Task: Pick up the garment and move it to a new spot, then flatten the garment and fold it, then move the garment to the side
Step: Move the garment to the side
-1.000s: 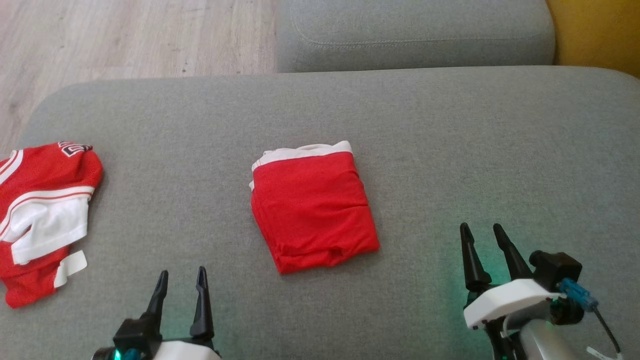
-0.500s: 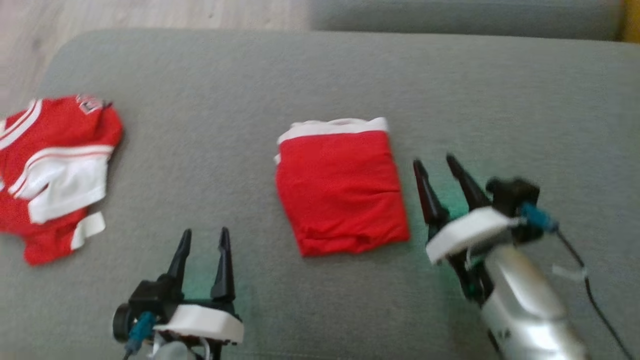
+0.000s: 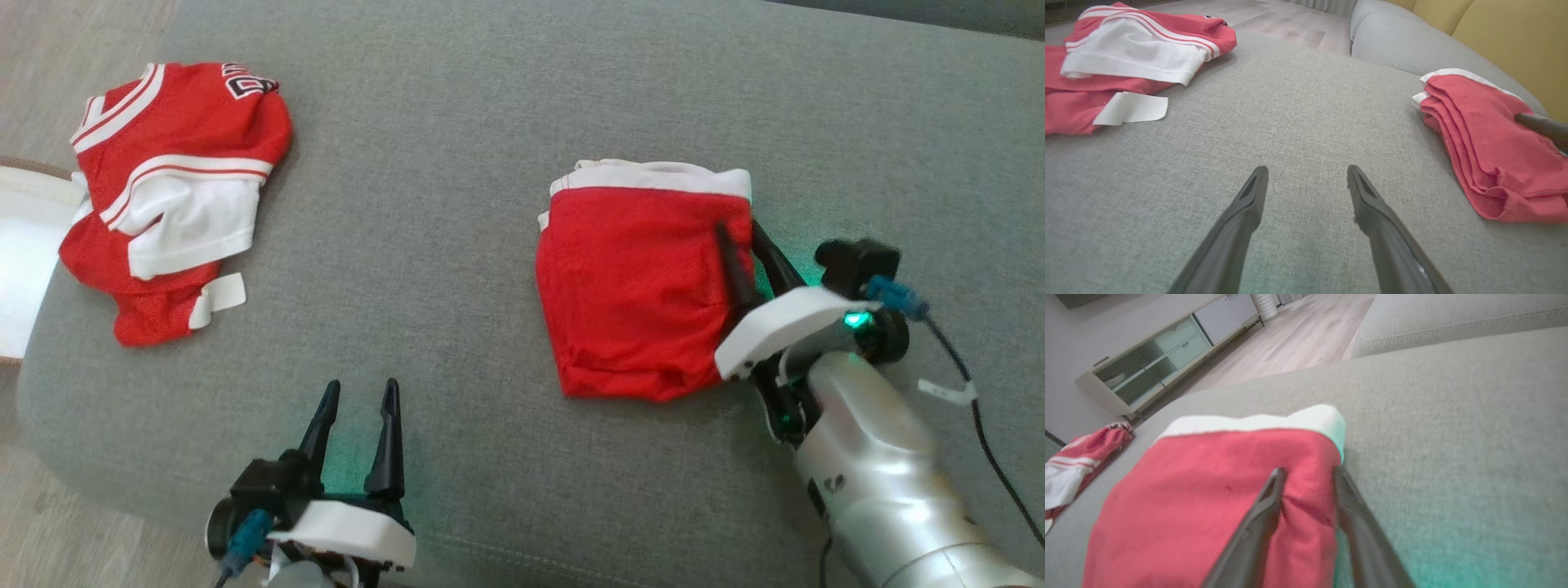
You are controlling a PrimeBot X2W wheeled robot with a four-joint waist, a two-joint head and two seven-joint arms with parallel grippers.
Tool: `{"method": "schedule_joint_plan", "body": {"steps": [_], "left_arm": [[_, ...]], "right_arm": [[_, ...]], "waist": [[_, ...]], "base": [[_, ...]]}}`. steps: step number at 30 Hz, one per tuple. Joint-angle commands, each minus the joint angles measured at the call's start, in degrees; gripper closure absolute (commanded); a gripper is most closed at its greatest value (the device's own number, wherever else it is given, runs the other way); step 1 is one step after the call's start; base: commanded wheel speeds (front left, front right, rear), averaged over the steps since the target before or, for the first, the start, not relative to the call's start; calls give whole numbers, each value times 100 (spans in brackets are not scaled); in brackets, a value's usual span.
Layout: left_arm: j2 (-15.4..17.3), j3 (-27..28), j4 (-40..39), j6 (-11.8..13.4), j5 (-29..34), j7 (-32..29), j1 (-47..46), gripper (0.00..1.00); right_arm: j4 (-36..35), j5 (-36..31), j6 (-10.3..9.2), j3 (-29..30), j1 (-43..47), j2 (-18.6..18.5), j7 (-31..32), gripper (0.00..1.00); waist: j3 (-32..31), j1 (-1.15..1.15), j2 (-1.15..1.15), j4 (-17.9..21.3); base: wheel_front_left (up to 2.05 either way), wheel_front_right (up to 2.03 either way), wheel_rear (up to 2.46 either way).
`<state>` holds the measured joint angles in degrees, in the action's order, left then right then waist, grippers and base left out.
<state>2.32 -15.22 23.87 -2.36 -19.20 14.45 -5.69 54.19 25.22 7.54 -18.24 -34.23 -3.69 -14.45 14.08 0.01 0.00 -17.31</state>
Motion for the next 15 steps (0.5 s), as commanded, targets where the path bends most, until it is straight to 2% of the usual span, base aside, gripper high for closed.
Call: {"method": "schedule_joint_plan", "body": {"steps": [1, 7, 15], "left_arm": [[55, 135, -144, -8, -51, 55, -196, 0], [55, 218, -182, -48, 57, 55, -231, 0], [55, 220, -214, -181, 278, 55, -449, 0]], "right_arm": [[-127, 39, -5, -44, -52, 81, -54, 100], [-479, 37, -5, 184, 133, 81, -54, 100], [-944, 156, -5, 93, 433, 81, -54, 100]], "waist": [[4, -1, 0, 20], [-116, -1, 0, 536], [-283, -1, 0, 1989]], "base": [[0, 0, 0], [0, 0, 0], [0, 0, 0]]}}
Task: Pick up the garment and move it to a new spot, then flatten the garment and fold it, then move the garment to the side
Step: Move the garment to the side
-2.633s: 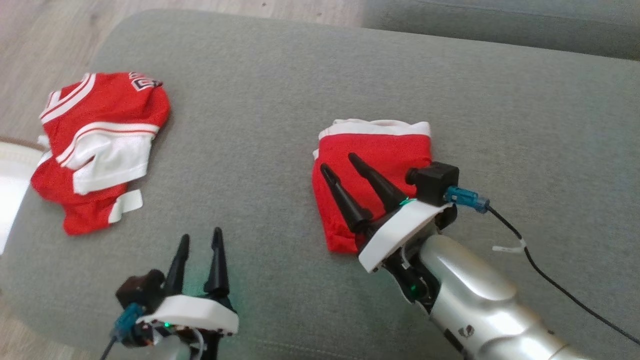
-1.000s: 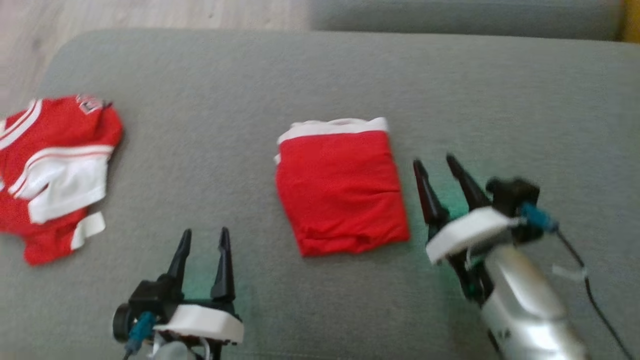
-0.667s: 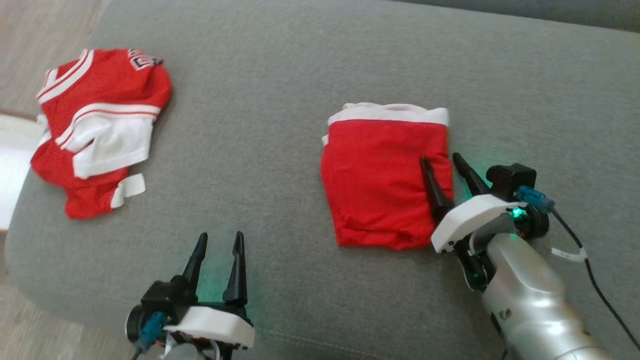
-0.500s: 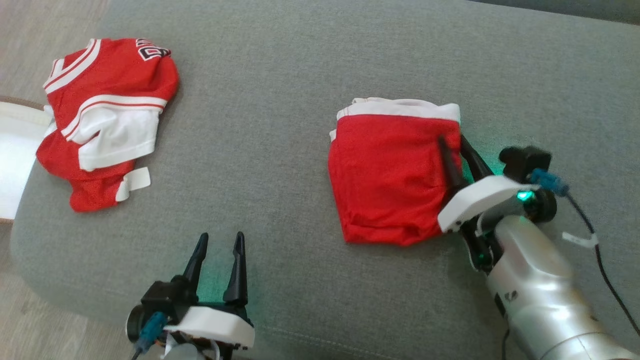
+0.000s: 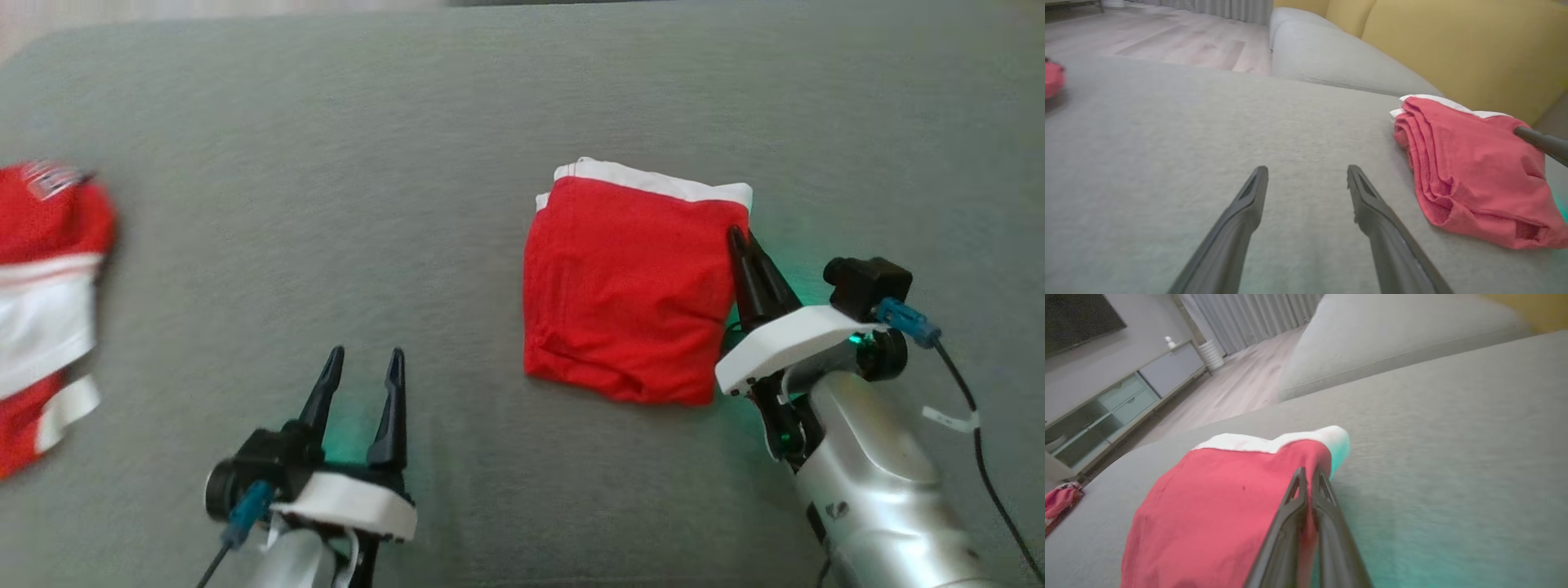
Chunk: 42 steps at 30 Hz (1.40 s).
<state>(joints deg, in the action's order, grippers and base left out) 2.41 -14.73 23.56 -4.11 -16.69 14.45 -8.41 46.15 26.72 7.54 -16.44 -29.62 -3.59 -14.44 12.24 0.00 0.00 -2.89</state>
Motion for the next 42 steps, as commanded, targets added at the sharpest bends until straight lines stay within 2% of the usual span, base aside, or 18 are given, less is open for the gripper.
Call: {"method": "schedule_joint_plan", "body": {"steps": [1, 8, 11, 15, 19, 25, 28, 29, 37, 42], "left_arm": [[47, 141, -173, -39, 92, 55, -249, 0], [47, -22, -158, -160, 205, 55, -399, 0], [47, -92, -169, -198, 168, 55, -411, 0], [47, -169, -171, -226, 159, 55, -421, 0], [47, -251, -170, -252, 193, 55, -455, 0], [47, -310, -65, -290, 280, 55, -513, 0], [47, -201, -63, -298, 303, 55, -537, 0], [47, -201, -63, -298, 303, 55, -537, 0], [47, -46, -78, -319, 401, 55, -599, 0], [47, 3, -122, -325, 393, 55, -595, 0]], "right_arm": [[-227, 2, -5, -117, 54, 71, -56, 100], [-447, 49, -5, -148, 333, 71, -56, 100], [-520, 75, -5, -161, 423, 71, -56, 100], [-591, 49, -5, -43, 447, 71, -56, 100], [-542, -261, -5, 141, 268, 71, -56, 100], [-248, -1220, -5, 802, -452, -8, -56, 100], [45, -1724, -5, 1128, -910, -322, -56, 100], [45, -1724, -5, 1128, -910, -322, -56, 100], [614, -2956, -5, 2051, -1741, -1423, -56, 100], [803, -3488, -5, 2637, -2020, -1700, -56, 100]], "waist": [[-124, 0, 0, 953], [-89, 0, 0, 2040], [-34, 0, 0, 2322], [95, 0, 0, 2465], [259, 0, 0, 2399], [563, 0, 0, 2027], [695, 0, 0, 1823], [695, 0, 0, 1823], [880, 0, 0, 1368], [910, 0, 0, 1275]], "base": [[0, 0, 0], [0, 0, 0], [0, 0, 0], [0, 0, 0], [0, 0, 0], [0, 0, 0], [0, 0, 0], [0, 0, 0], [0, 0, 0], [0, 0, 0]]}}
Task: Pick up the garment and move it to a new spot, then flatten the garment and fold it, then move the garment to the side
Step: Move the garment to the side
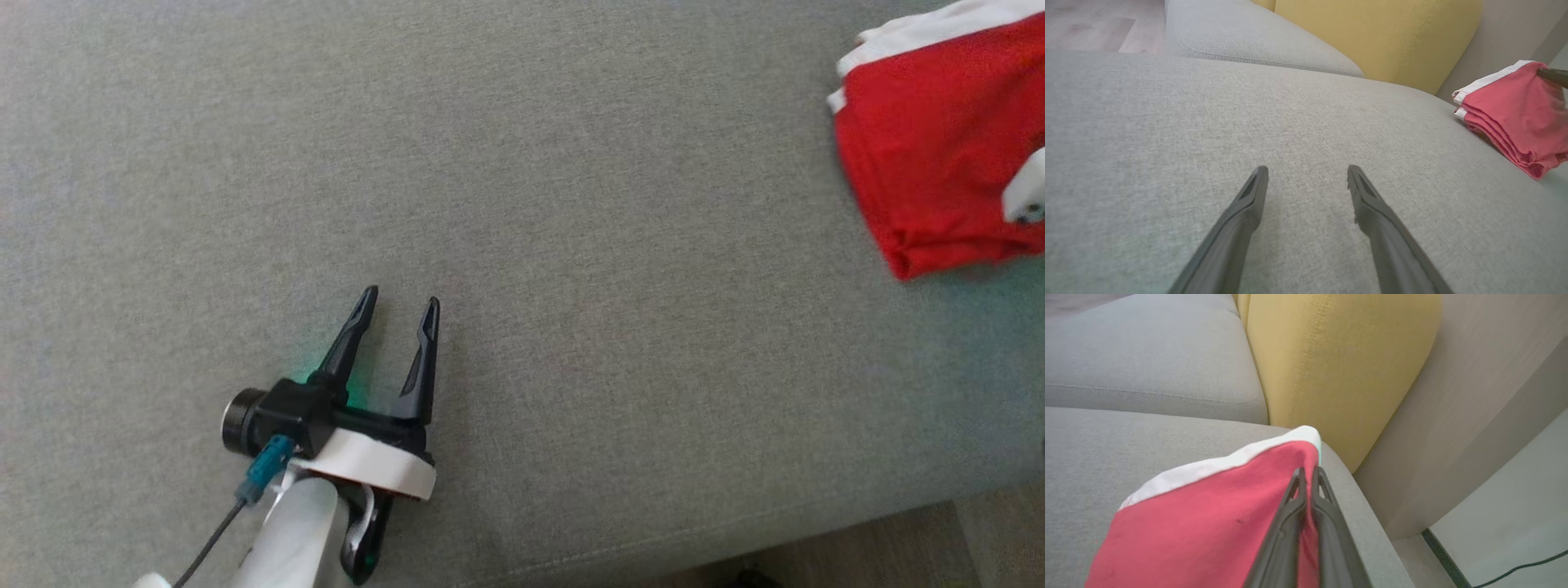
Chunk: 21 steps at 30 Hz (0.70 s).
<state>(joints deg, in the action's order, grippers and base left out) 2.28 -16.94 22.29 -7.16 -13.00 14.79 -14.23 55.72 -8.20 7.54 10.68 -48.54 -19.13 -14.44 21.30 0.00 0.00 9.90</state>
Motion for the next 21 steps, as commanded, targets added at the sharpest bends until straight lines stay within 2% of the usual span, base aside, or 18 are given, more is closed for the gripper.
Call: {"method": "schedule_joint_plan", "body": {"steps": [1, 2, 3, 7, 10, 14, 21], "left_arm": [[60, 230, -2, -21, 28, 21, -14, 0], [60, 237, -8, -22, 31, 21, -19, 0], [60, 249, -12, -23, 38, 21, -37, 0], [60, 288, -30, -22, 53, 21, -76, 0], [60, 324, -36, 23, 52, 21, -76, 0], [60, 407, -58, 146, 10, 21, -36, 0], [60, 713, -134, 440, -24, 21, 125, 0]], "right_arm": [[-132, -97, -5, 39, -168, -175, -56, 100], [-120, -194, -5, 151, -205, -191, -56, 100], [-117, -370, -5, 409, -265, -185, -56, 0], [-543, -592, -5, 699, -320, 66, -56, 0], [-972, -540, -5, 603, -194, 445, -56, 0], [-1534, -215, -5, 177, 188, 960, -56, 0], [-2278, 496, -5, -685, 1184, 1422, -56, 0]], "waist": [[10, 0, 0, -13], [17, 0, 0, -20], [24, 0, 0, -34], [-12, 0, 0, -75], [-101, 0, 0, -155], [-275, 0, 0, -363], [-626, 0, 0, -889]], "base": [[0, 0, 0], [0, 0, 0], [0, 0, 0], [0, 0, 0], [0, 0, 0], [0, 0, 0], [0, 0, 0]]}}
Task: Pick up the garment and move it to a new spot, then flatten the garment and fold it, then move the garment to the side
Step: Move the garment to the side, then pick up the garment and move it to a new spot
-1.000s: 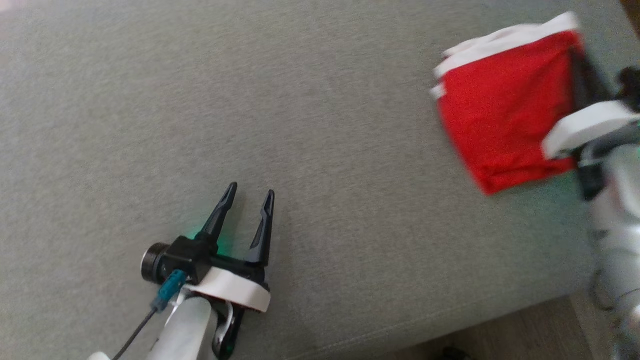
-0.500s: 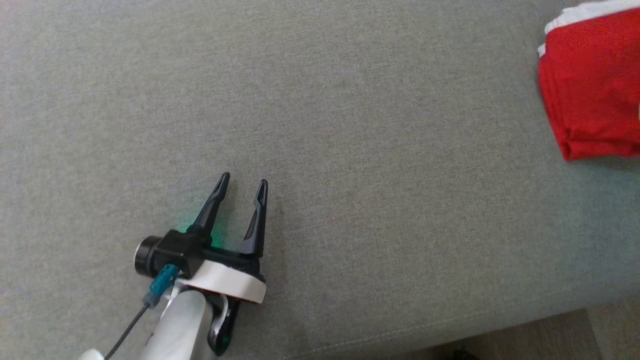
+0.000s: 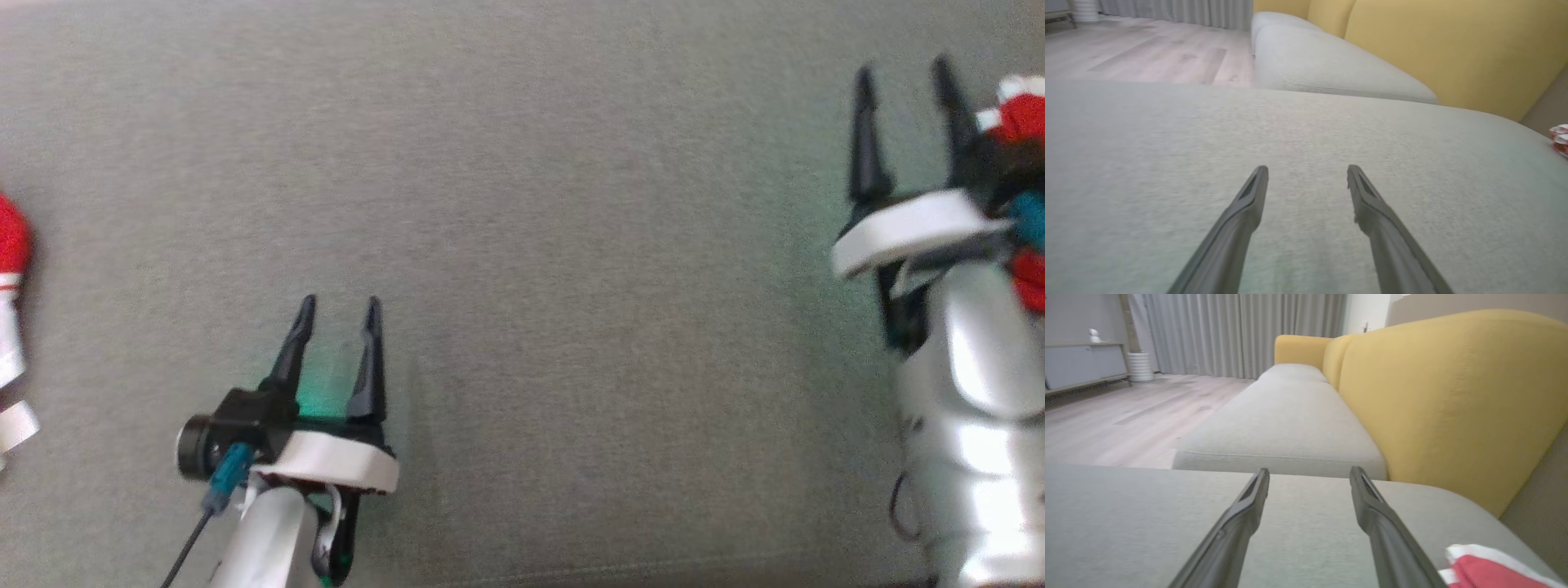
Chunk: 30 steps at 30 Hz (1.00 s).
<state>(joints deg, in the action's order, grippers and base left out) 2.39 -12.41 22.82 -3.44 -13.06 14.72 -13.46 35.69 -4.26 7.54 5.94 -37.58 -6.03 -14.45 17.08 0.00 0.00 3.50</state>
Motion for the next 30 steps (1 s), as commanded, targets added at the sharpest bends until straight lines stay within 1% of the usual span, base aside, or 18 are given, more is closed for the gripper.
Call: {"method": "schedule_joint_plan", "body": {"steps": [1, 3, 8, 12, 16, 21, 27, 30], "left_arm": [[49, 313, -196, 97, -17, 28, 77, 0], [49, 422, -214, 145, 9, 28, 135, 0], [49, 663, -208, 192, 113, 28, 247, 0], [49, 810, -181, 196, 200, 28, 318, 0], [49, 947, -144, 175, 263, 28, 468, 0], [49, 1051, -217, 248, 210, 28, 781, 0], [49, 1068, -310, 299, 124, 28, 1035, 0], [49, 1024, -354, 315, 110, 28, 1029, 0]], "right_arm": [[-344, 168, -5, -299, 251, 155, -55, 0], [-442, 275, -5, -468, 554, 224, -55, 0], [-509, 436, -5, -569, 1182, 297, -55, 0], [-547, 531, -5, -537, 1495, 309, -55, 0], [-639, 699, -5, -647, 1901, 313, -55, 0], [-648, 865, -5, -811, 2321, 314, -55, 0], [-693, 1076, -5, -889, 2541, 314, -55, 0], [-722, 1053, -5, -913, 2535, 314, -55, 0]], "waist": [[-257, 0, 0, -329], [-346, 0, 0, -472], [-595, 0, 0, -756], [-761, 0, 0, -828], [-1003, 0, 0, -844], [-1270, 0, 0, -789], [-1369, 0, 0, -773], [-1353, 0, 0, -871]], "base": [[0, 0, 0], [0, 0, 0], [0, 0, 0], [0, 0, 0], [0, 0, 0], [0, 0, 0], [0, 0, 0], [0, 0, 0]]}}
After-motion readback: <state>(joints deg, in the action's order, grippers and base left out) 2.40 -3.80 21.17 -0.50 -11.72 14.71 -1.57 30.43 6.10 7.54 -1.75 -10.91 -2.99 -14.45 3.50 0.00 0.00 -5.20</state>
